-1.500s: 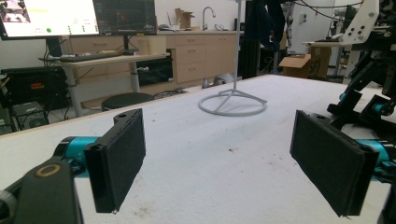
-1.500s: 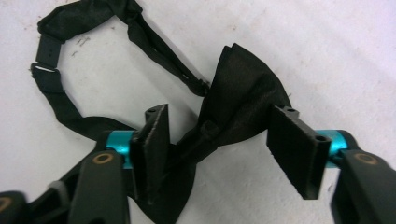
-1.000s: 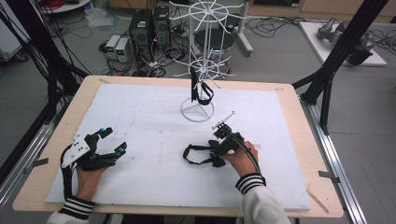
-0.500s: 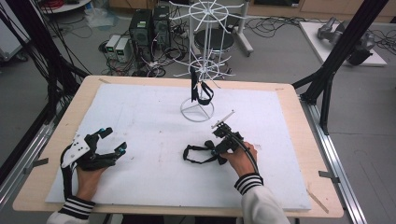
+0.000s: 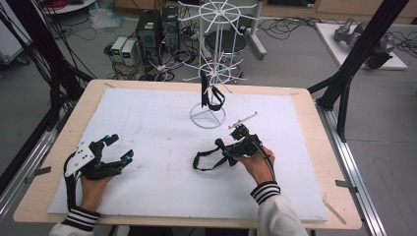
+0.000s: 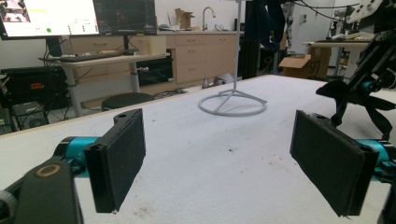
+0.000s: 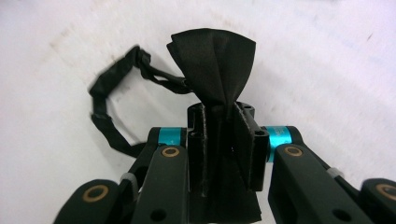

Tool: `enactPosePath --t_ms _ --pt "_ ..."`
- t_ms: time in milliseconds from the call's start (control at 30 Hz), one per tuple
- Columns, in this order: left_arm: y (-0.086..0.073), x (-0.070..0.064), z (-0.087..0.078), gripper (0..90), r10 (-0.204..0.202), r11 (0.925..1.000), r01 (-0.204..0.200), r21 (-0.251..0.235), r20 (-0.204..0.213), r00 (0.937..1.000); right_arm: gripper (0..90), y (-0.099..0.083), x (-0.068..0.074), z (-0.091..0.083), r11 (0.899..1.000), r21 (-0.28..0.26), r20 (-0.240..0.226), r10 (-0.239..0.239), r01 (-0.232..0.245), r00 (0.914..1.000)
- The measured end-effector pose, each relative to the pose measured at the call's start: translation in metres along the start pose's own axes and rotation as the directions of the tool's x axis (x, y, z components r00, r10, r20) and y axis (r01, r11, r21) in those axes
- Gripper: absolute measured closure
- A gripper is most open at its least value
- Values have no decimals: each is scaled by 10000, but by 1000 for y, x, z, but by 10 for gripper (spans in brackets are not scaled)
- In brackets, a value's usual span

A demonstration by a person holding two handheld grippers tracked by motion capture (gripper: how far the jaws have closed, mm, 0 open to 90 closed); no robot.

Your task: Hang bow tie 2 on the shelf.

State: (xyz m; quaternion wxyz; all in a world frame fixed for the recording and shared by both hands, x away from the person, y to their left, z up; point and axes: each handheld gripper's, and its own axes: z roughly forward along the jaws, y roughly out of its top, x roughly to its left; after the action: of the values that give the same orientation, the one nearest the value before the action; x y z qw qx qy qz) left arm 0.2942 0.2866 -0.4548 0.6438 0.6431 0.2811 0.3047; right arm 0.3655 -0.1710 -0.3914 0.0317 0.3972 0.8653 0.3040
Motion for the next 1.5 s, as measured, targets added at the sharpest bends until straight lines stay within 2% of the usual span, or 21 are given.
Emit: enactPosePath --t_ms 167,267,433,533,667,833,967,1200,1300,1367,1433,1500 --pt "0 0 0 184 -23 10000 23 -17 -33 10000 765 0 -1 -10 9962 -864 -104 -133 123 9999" --pt "0 0 0 184 -5 10000 5 -11 -12 10000 765 1 -1 -16 9887 -1486 -118 -230 210 9997" --pt "0 0 0 184 -30 10000 30 -10 -18 10000 765 1 -2 -26 9684 -2481 -209 -325 263 9993" --pt "0 0 0 185 -39 10000 39 -28 -29 10000 765 0 -3 -31 9529 -3016 -231 -402 313 9989" --pt "0 0 0 185 -37 10000 37 -35 -30 10000 765 -1 -3 -38 9341 -3545 -309 -570 423 9979" --pt "0 0 0 185 0 10000 0 -27 -2 10000 765 -2 -2 -45 9094 -4108 -88 -755 652 9971" --pt "0 0 0 184 -11 10000 11 -32 -2 10000 765 -3 -2 -50 8886 -4539 -39 -757 657 9971" --pt "0 0 0 185 -17 10000 17 -23 -13 10000 765 -4 -5 -56 8584 -5107 -116 -637 489 9979" --pt "0 0 0 184 -20 10000 20 -24 -11 10000 766 -4 -6 -58 8502 -5242 -127 -639 477 9979" --pt "0 0 0 184 -24 10000 24 -28 -12 10000 766 -4 -7 -60 8495 -5258 -166 -602 425 9980" --pt "0 0 0 185 -30 10000 30 -29 -12 10000 766 -2 -8 -63 8383 -5432 -112 -619 459 9980" --pt "0 0 0 185 -28 10000 28 -37 -19 10000 766 1 -7 -68 8313 -5530 -2 -674 560 9977"
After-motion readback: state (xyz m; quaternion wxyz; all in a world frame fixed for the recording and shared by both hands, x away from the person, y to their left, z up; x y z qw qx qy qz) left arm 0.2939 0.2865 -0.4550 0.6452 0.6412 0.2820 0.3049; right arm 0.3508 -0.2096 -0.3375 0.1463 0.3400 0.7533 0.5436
